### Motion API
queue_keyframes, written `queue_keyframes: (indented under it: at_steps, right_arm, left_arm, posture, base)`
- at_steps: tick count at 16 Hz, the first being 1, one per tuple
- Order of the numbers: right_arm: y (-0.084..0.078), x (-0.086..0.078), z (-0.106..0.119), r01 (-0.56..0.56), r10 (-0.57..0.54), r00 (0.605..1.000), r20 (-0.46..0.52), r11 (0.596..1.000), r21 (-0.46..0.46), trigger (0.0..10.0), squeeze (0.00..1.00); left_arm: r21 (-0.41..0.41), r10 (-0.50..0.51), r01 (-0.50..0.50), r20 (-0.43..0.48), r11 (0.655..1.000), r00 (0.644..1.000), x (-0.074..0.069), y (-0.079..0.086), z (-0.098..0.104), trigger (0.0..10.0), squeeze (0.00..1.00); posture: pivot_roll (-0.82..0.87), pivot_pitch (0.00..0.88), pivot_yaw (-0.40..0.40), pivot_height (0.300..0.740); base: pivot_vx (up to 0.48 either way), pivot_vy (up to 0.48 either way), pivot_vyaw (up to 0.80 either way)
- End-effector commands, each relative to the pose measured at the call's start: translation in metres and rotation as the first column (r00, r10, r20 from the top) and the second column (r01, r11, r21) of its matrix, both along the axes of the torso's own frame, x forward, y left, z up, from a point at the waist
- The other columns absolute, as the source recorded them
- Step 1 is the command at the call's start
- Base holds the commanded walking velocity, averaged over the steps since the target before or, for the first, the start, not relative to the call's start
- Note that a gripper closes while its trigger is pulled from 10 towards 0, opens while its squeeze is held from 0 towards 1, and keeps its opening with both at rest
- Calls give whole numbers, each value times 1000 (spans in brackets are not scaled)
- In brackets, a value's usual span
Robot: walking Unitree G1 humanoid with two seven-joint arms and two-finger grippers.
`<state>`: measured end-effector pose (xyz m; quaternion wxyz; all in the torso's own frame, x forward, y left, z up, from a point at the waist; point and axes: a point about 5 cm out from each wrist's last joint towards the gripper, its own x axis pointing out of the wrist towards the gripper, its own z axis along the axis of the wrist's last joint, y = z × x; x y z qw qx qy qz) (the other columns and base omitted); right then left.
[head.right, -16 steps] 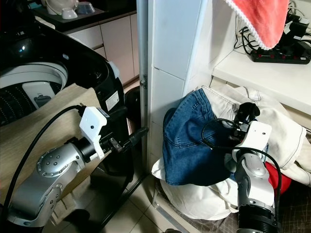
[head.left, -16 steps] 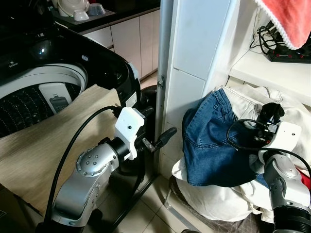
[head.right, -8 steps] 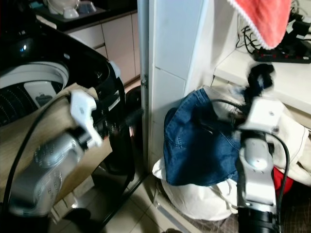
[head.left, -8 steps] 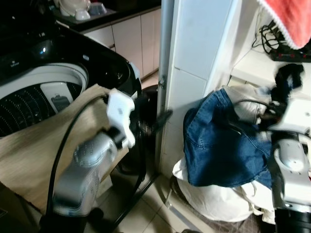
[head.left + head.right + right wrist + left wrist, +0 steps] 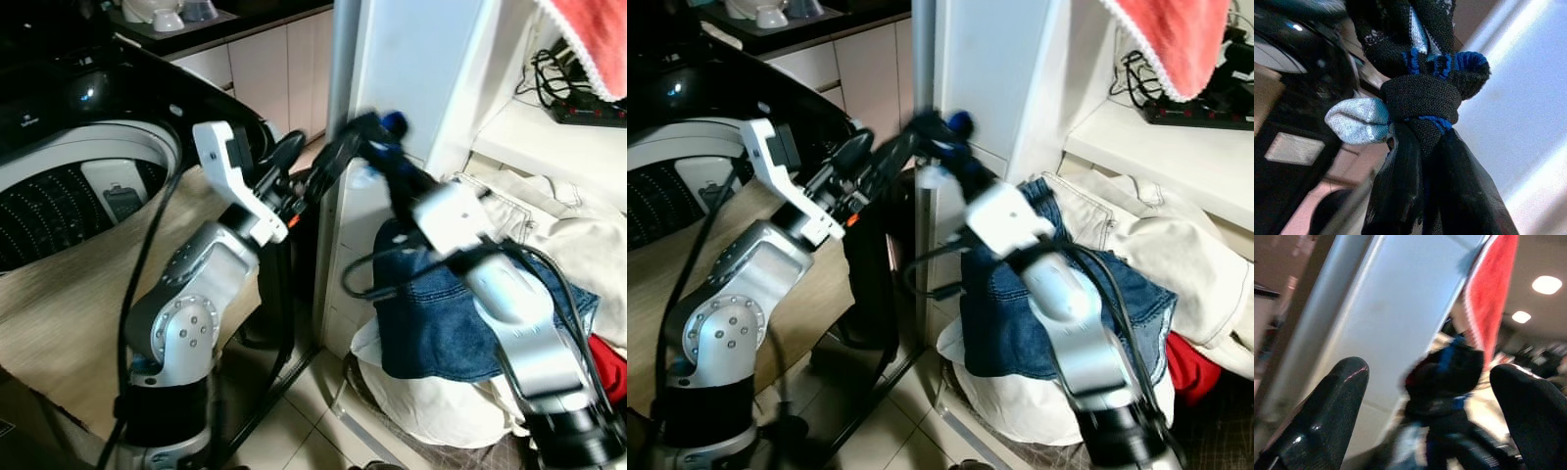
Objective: Clothes washing
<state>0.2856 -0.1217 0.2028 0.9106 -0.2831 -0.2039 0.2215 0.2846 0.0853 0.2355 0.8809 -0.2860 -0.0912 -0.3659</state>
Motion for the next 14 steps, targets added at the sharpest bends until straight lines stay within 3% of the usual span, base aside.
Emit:
queue_keyframes:
  at_steps: [1, 6, 7, 8, 10, 14]
  right_arm:
    - [6, -1, 4, -30, 31, 999, 11, 999, -34, 0, 0]
    - [15, -1, 9, -79, 82, 996, 29, 994, -72, 0, 0]
    - [16, -1, 9, -80, 82, 996, 30, 994, -73, 0, 0]
    - [16, -1, 9, -76, 79, 996, 34, 995, -71, 0, 0]
    - [17, -1, 9, -73, 76, 996, 38, 995, -74, 0, 0]
    - [18, -1, 8, -69, 72, 996, 44, 995, -70, 0, 0]
  left_arm:
    - [-34, -32, 32, -1, 999, 999, -3, -3, 5, 10000, 1000]
    - [-20, -15, 14, -69, 1000, 998, -4, -7, -2, 9725, 984]
    - [-22, -10, 9, -78, 1000, 997, -4, -7, -3, 4314, 259]
    - [-29, 20, -24, -125, 999, 992, -1, -3, -6, 0, 0]
    - [-55, 79, -90, -173, 994, 982, 6, 4, -8, 0, 0]
    - [-47, 63, -71, -158, 996, 985, 3, 5, -8, 0, 0]
  posture:
    - [-49, 0, -6, 740]
    - [-44, 0, -15, 740]
    - [-44, 0, -15, 740]
    - [-45, 0, -12, 740]
    - [-45, 0, -9, 740]
    - [-48, 0, -4, 740]
  base:
    - [0, 0, 0]
    - [0, 0, 0]
    - [0, 0, 0]
    - [0, 0, 0]
    - [0, 0, 0]
    - [0, 0, 0]
